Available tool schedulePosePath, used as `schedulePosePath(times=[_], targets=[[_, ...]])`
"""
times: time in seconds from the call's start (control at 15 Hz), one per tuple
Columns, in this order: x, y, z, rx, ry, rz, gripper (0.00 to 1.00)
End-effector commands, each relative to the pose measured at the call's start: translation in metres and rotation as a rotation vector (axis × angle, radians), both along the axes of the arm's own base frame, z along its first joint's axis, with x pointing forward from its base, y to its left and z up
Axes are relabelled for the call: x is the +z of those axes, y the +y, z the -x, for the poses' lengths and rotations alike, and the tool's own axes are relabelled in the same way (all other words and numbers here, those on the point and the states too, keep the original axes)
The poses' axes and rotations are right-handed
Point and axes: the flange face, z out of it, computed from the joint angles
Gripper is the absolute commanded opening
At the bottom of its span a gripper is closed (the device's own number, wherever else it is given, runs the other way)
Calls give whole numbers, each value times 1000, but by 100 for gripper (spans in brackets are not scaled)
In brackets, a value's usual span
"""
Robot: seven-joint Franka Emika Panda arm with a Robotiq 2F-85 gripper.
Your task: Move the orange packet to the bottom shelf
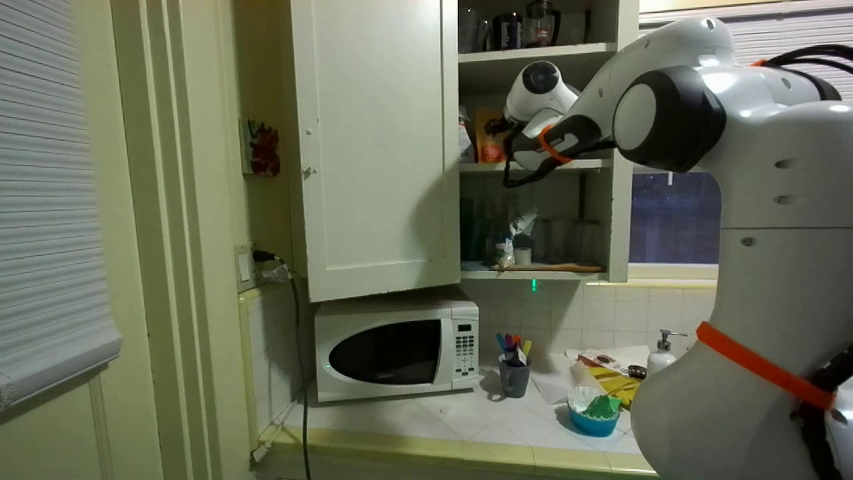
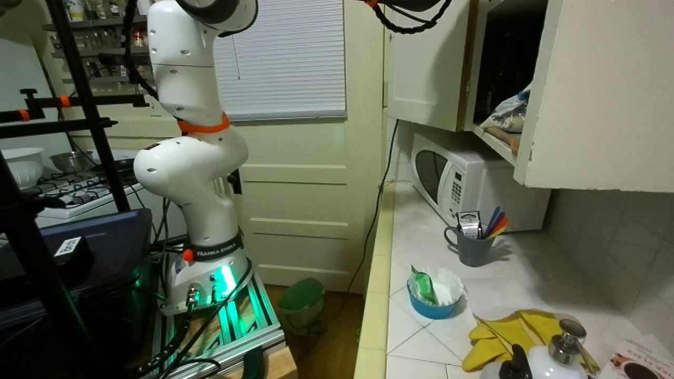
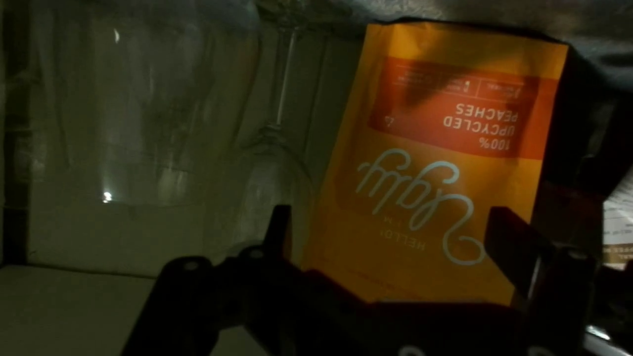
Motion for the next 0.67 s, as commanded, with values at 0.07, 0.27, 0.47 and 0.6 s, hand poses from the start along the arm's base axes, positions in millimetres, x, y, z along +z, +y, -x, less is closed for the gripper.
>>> schedulePosePath(times=[0.07,0.27,0.47,0.6], targets=[[3,9,-28,21,-13,13,100],[1,15,-42,46,-13,5,100],[-2,16,-56,52,-11,-17,100],[-3,14,-63,51,-9,-30,100]])
